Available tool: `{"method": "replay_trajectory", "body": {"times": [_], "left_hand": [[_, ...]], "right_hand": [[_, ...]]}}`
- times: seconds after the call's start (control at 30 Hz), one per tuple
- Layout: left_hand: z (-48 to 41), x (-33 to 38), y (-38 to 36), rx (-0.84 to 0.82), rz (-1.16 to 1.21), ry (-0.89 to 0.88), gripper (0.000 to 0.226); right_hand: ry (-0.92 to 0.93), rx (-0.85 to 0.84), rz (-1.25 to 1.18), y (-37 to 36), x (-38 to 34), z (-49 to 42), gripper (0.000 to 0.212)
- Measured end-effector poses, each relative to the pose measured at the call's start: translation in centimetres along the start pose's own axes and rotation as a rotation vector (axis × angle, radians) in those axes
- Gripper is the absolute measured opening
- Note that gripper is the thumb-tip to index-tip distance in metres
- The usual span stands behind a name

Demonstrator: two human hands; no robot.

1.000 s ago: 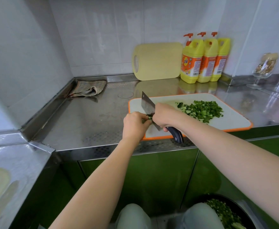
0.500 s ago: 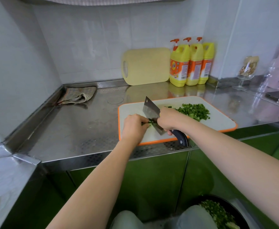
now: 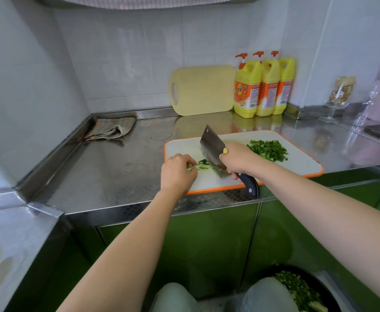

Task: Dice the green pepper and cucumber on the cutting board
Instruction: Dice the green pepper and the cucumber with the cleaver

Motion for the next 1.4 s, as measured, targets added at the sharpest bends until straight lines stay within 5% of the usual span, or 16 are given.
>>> {"method": "replay_trajectory", "body": {"times": [0.17,0.47,0.63,0.83,1.4], "left_hand": [[-0.6,-0.3,-0.3,-0.027,0.026,0.005,0.018],[-0.4,-0.5,-0.3,0.010,0.068,0.003,0.015],[-0.3,-0.7,-0.1,0.033,0.081,0.006,0.014],[-0.2,-0.5,0.0,0.035,0.079,-0.002,0.013],[0.0,-0.7,-0.1,0.044,0.079,0.008,0.015]], "right_hand": [[0.062,0.047,-0.017,1.6,-1.0,0.9,0.021],[0.011,-0.144,0.182,-0.7,-2.2,1.4,0.028],[-0.005,-0.035,0.204,-1.0,-2.3,0.9,0.011],[0.003,0.065,0.090,-0.3,-1.6,0.2,0.019],[0.043,-0.054,0.243,-1.0,-2.9,0.6,0.017]]}}
Point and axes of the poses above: each hand's wrist, its own z-axis away from the middle knuckle, its own y-axis out of the back of the hand, x = y × z, the point moved 8 cm from there along -z, towards the middle knuckle, and after that the axes turned 1 degree about y, right-handed, at the moved point
